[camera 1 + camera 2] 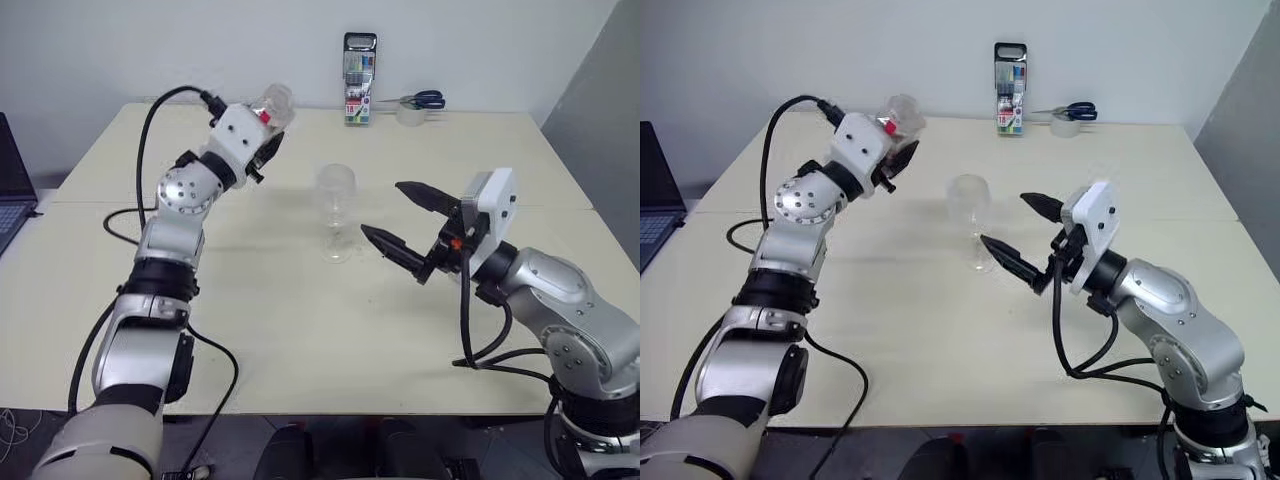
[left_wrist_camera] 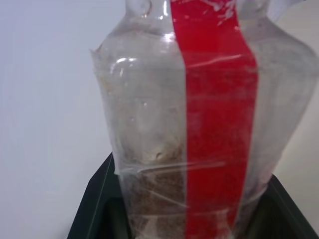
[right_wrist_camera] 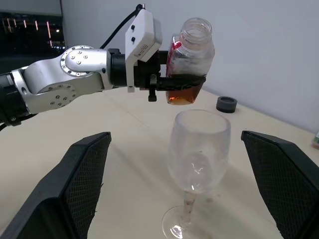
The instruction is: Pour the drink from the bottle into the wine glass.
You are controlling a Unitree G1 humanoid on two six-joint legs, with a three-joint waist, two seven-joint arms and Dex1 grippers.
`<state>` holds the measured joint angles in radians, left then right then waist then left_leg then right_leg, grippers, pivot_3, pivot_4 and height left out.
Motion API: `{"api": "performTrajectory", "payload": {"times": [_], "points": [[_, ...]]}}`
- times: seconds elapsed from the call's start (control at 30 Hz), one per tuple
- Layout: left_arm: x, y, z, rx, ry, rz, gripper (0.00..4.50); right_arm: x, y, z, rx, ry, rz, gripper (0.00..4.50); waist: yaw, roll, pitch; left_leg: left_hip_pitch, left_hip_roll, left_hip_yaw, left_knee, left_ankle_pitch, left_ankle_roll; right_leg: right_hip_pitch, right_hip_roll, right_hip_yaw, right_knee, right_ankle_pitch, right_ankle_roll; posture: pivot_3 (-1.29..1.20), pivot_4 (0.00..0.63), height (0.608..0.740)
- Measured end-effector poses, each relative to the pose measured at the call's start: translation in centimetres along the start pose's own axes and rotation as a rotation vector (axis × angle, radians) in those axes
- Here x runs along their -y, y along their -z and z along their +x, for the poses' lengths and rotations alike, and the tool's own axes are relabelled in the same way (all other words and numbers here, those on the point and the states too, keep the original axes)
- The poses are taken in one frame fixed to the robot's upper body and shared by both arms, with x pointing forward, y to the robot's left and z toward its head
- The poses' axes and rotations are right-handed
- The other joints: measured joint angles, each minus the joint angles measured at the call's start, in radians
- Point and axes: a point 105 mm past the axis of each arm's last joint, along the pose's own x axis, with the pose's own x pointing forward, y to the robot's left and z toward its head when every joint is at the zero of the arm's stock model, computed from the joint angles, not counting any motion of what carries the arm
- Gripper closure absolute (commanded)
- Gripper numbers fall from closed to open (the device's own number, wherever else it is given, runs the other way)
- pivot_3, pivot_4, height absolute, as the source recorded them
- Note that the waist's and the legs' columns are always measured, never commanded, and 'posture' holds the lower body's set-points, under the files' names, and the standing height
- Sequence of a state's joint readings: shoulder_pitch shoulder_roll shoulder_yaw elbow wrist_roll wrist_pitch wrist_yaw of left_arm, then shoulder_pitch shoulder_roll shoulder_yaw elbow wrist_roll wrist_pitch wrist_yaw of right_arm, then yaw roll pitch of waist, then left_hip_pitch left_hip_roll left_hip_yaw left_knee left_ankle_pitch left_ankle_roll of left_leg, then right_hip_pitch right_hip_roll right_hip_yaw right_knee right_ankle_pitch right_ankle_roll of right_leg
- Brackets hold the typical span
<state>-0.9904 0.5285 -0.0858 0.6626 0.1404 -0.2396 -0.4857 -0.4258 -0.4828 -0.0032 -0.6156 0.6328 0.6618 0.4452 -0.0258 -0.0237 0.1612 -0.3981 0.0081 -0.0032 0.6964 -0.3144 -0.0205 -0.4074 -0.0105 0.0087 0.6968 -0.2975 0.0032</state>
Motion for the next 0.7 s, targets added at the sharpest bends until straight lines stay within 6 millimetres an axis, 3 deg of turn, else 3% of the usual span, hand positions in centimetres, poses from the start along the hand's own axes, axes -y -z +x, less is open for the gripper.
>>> {"api": "performTrajectory", "payload": {"times": [0.27,0.5,0.7], "points": [[0.0,-1.2,0.6,0.032,0.086,0.25,2.74,1.1,-0.1,0.6,0.032,0.057,-0.018,0.0,0.0,0.0,0.0,-0.002,0.0,0.002,0.0,0.001,-0.001,-0.003,0.0,0.001,0.0,0.0,0.0,0.0,0.15,0.74],[1.0,-0.2,0.0,0.027,0.173,0.414,2.74,1.5,1.3,0.4,0.01,0.096,-0.023,0.0,0.0,0.0,0.0,-0.002,0.0,0.002,0.0,0.001,-0.001,-0.004,0.0,0.002,0.001,0.0,0.0,0.0,0.15,0.74],[0.9,-1.1,0.2,0.072,0.189,0.506,2.74,1.5,1.3,0.5,0.019,0.105,-0.025,0.0,0.0,0.0,0.0,-0.002,0.0,0.002,0.0,0.001,-0.001,-0.004,0.0,0.002,0.001,0.0,0.0,0.0,0.15,0.74]]}}
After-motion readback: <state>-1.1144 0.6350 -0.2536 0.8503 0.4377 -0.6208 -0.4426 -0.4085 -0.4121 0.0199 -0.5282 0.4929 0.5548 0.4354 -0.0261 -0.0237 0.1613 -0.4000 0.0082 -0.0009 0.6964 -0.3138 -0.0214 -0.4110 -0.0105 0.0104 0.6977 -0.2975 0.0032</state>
